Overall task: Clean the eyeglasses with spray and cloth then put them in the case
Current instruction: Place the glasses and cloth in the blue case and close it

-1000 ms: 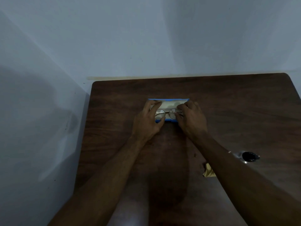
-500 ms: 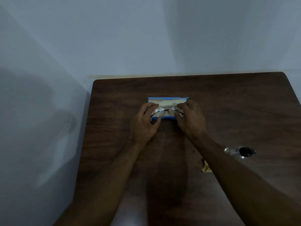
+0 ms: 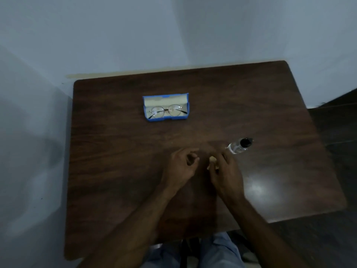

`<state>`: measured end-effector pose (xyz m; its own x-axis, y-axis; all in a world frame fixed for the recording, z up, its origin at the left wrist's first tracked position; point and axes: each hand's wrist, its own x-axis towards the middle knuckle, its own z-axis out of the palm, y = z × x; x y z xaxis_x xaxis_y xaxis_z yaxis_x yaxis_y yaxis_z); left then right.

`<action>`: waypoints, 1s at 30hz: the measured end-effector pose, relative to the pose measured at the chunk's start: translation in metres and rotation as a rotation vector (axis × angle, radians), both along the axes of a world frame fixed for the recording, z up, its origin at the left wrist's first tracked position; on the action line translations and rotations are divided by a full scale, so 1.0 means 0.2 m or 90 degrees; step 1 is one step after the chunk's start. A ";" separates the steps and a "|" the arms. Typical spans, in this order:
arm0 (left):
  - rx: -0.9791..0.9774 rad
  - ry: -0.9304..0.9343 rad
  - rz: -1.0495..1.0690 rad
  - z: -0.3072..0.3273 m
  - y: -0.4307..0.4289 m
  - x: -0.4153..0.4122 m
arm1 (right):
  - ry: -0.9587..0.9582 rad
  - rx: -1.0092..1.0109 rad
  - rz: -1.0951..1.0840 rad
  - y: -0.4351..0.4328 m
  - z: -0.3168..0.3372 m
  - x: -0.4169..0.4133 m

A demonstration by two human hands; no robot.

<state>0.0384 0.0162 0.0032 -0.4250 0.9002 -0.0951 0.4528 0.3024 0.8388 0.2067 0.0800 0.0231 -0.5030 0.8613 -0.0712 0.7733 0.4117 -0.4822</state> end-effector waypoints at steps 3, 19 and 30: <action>-0.060 -0.014 -0.035 -0.02 -0.02 0.08 | -0.019 -0.044 -0.061 -0.07 -0.01 0.12; -0.123 -0.079 0.004 0.06 0.17 0.29 | 0.057 -0.131 -0.212 -0.02 -0.08 0.13; -0.109 0.015 -0.192 0.11 0.16 0.23 | 0.106 -0.200 -0.214 0.00 -0.06 0.15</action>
